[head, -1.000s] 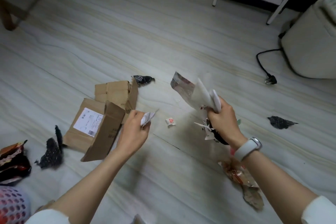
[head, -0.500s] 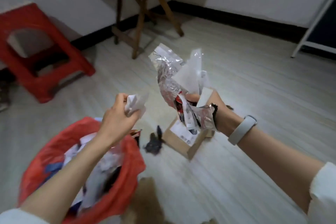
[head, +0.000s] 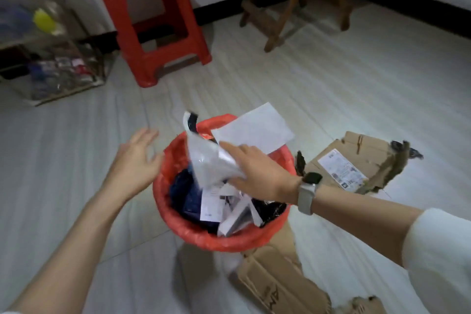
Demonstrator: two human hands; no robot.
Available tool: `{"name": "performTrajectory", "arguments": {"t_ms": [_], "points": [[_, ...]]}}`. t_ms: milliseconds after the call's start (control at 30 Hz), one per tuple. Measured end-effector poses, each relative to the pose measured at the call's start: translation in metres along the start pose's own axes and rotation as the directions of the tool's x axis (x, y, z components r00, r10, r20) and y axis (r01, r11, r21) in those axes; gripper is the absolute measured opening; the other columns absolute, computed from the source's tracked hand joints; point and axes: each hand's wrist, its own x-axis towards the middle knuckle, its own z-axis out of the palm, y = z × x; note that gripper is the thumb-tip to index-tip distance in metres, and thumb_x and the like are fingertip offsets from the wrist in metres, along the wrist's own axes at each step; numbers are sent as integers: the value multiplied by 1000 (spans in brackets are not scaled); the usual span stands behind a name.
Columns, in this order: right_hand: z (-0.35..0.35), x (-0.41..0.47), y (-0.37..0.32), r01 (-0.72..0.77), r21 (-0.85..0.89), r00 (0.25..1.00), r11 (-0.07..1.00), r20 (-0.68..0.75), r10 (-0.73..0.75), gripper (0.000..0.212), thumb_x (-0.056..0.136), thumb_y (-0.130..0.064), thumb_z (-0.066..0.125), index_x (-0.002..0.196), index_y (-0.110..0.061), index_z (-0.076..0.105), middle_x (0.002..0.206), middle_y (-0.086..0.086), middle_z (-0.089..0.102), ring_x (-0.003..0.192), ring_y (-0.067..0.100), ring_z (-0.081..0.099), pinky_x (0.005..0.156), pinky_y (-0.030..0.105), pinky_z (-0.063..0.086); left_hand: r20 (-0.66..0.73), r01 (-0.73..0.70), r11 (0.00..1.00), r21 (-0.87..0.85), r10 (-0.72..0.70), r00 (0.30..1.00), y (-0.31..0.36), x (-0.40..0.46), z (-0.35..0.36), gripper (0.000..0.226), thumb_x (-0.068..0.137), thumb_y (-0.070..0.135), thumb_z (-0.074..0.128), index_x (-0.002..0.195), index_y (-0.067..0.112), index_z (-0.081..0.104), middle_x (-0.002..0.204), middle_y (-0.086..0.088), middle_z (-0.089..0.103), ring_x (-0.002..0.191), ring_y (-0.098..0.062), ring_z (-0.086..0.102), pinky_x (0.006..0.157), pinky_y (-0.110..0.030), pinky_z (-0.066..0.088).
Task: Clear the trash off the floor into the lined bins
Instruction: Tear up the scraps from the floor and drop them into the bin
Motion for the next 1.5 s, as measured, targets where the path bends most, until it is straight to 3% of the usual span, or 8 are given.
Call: {"name": "performTrajectory", "arguments": {"t_ms": [100,200,333,467,667,1100,1333,1500], "points": [[18,5,-1,68,-253,986,965,165,-26,89,81,-50,57,146,-30,-1,146,10,23,136,32,17,111,49,22,-313,-156,980,-127,109,943,7,-12,-3,46,90,30,49,130,9,49,145,-9,38,136,-22,32,112,-33,21],[16,7,-5,62,-142,958,988,286,-19,105,78,-60,57,145,-24,-15,156,4,-4,143,26,-11,117,49,1,40,-370,929,-26,371,928,22,-22,15,73,82,68,27,141,27,32,154,-1,21,144,-20,8,116,-45,6],[-11,0,-1,-75,173,961,982,277,24,90,83,-57,50,147,-21,-2,157,-2,-5,142,10,-13,117,33,-2,402,-383,895,229,271,875,14,-19,47,101,61,88,-3,146,34,2,152,7,-21,135,-13,-33,112,-41,-20],[-22,13,17,-52,-132,999,990,-4,52,73,84,-66,35,141,-21,33,156,10,10,144,24,-6,118,41,-1,454,-348,902,254,207,867,15,-10,57,100,66,84,-5,147,28,12,148,7,-25,132,-12,-37,112,-44,-22],[5,27,20,-13,-372,926,928,346,151,120,65,-74,56,145,-18,-14,153,19,-4,140,42,-3,115,49,7,589,-460,820,339,196,784,10,-1,70,115,56,91,6,140,19,-24,148,-4,-35,135,-20,-35,114,-40,-18],[74,49,50,-1,-387,765,922,593,250,106,85,-50,54,139,1,-22,150,29,-15,138,47,-8,112,55,3,798,-485,792,372,-6,603,-8,19,139,104,84,47,52,134,27,-37,148,-13,-35,141,-30,-22,117,-42,-8],[42,47,42,-115,-300,741,947,610,282,130,67,-43,77,139,-22,-30,152,15,-21,140,40,-10,114,54,12,900,-505,782,364,-156,406,23,41,91,126,70,43,75,140,28,-29,150,-8,-30,142,-26,-18,118,-43,3],[-2,36,24,-40,-320,725,947,642,248,103,82,-19,65,144,-19,-17,153,14,-19,143,30,-12,115,51,16,899,-385,897,218,-31,437,39,48,40,79,87,9,45,147,32,-1,155,3,-20,145,-17,3,105,-24,30]]}}
